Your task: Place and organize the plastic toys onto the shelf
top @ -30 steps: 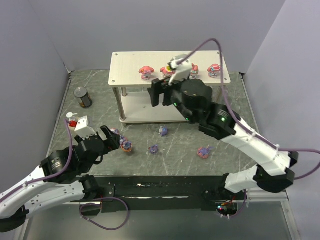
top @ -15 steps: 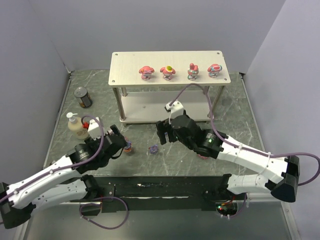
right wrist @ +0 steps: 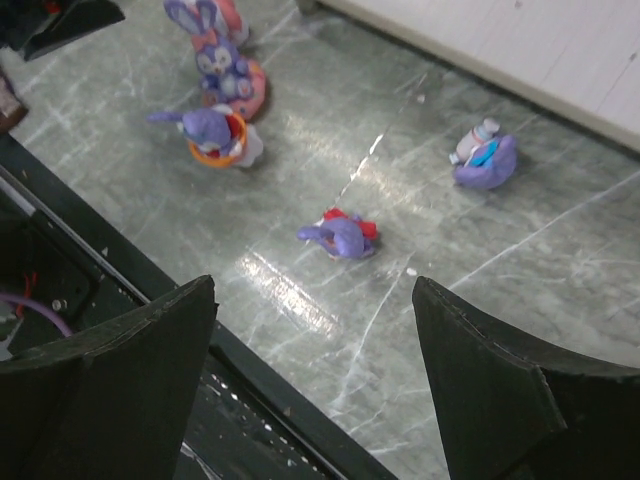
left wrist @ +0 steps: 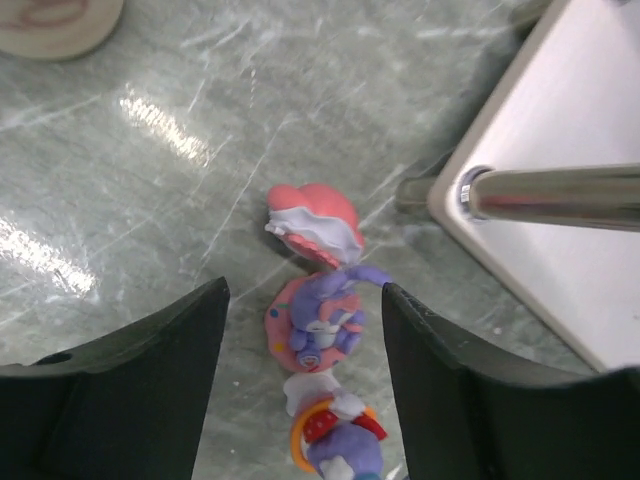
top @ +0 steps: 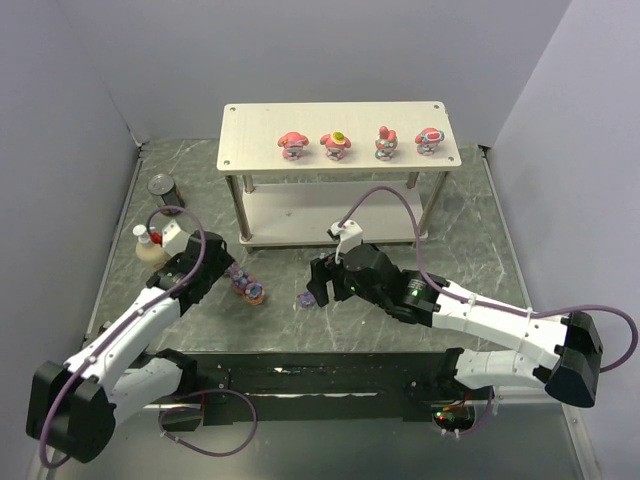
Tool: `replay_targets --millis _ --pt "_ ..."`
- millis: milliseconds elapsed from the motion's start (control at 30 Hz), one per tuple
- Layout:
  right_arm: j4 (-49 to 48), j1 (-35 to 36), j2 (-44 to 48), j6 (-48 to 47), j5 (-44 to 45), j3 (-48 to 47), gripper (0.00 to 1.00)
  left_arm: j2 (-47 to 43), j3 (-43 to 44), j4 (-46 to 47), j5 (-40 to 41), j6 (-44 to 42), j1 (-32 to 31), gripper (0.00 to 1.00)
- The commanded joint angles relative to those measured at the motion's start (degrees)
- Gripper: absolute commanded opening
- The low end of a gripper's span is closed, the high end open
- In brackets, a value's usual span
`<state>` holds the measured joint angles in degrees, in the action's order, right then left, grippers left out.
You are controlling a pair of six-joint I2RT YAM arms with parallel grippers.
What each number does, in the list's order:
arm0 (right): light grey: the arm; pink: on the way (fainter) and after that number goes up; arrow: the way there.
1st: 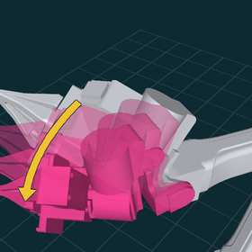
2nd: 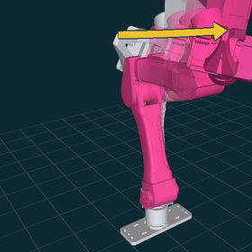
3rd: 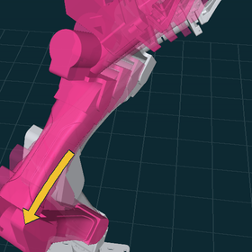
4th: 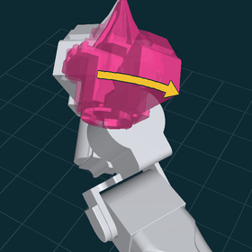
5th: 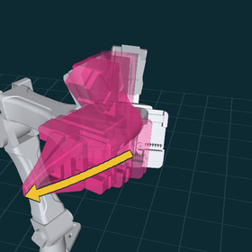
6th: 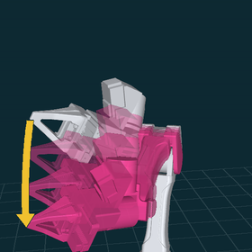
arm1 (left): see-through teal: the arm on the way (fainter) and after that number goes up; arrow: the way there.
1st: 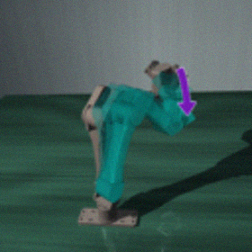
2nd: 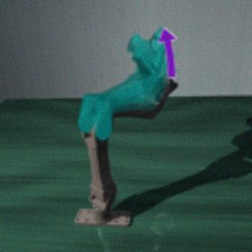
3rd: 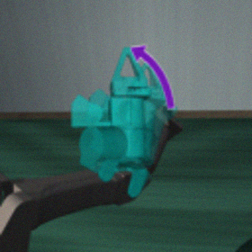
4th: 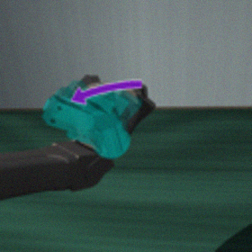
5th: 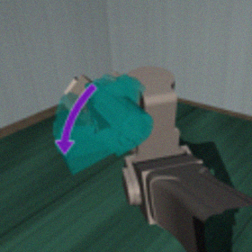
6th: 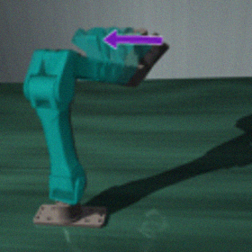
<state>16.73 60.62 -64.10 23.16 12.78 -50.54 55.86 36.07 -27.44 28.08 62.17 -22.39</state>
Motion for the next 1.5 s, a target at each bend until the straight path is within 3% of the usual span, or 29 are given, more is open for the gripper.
replay_targets --millis 0,100,433,1033,1300,1467 --pt "-2.1 0.1 -0.5 1.7 -1.4 0.9 0.86 2.9 -1.5 5.1 -2.1 0.7 1.4 0.63" --pt "-2.3 0.2 -0.2 1.7 -1.8 1.3 0.86 2.9 -5.1 6.6 -3.1 2.2 1.6 0.57" --pt "-1.7 0.2 -1.6 1.6 -1.9 0.9 0.86 -3.6 -15.3 10.9 -5.3 3.0 1.6 0.57" --pt "-1.8 0.1 -3.9 1.7 -2.0 0.4 0.86 -0.4 -12.1 18.1 -12.7 -3.6 1.6 0.58" --pt "-1.7 0.1 -4.3 1.7 -1.7 0.2 0.86 -3.2 -9.2 18.4 -14.6 -5.9 1.6 0.7" --pt "-1.4 0.1 -4.5 1.7 -1.4 -0.1 0.86 -5.8 -7.8 16.2 -11.0 -6.1 1.6 0.74"
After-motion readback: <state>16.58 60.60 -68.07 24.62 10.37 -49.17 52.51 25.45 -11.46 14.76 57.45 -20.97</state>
